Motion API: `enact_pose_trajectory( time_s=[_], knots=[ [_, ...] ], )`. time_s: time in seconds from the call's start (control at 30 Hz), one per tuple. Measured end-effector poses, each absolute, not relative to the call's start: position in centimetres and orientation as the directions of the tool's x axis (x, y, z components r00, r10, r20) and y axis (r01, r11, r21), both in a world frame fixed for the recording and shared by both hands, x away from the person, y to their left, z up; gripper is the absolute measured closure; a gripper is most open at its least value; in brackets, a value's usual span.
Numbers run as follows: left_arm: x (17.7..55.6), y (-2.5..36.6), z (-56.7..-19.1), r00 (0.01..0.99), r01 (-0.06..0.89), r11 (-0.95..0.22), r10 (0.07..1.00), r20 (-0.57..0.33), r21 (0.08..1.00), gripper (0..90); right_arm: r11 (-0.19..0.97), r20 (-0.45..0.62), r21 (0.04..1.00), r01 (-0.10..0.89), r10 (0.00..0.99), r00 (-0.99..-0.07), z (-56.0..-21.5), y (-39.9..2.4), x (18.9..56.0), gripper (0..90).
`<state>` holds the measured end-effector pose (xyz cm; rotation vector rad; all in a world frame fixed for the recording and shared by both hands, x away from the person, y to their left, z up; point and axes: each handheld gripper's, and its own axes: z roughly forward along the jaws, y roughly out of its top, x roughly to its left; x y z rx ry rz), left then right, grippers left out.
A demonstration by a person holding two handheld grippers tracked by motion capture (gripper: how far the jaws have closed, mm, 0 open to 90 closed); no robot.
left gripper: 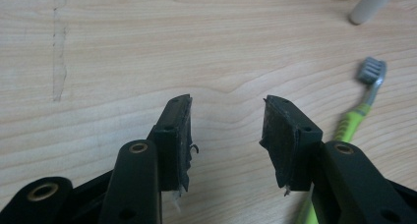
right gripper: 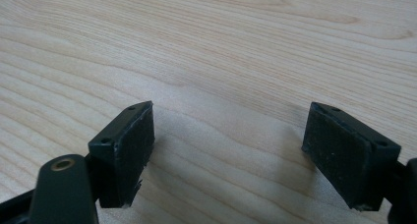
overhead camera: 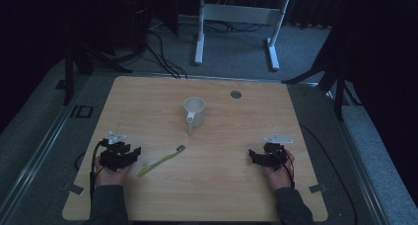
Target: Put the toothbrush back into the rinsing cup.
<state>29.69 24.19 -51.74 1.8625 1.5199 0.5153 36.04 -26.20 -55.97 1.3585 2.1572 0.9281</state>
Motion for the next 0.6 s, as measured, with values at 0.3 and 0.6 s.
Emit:
enact_pose_trajectory(
  time_s=[0.3, 0.6],
  knots=[
    [29.8, 23.7, -50.3, 0.273, 0.678, -0.130, 0.958, -0.083, 0.724, 54.1, 0.298, -0.003, 0.728, 0.617, 0.902, -0.432, -56.0, -26.2, 36.0, 19.3],
    [29.8, 23.7, -48.9, 0.309, 0.647, -0.166, 0.949, -0.056, 0.744, 53.7, 0.299, -0.004, 0.727, 0.618, 0.902, -0.432, -56.0, -26.2, 36.0, 19.3]
  ],
)
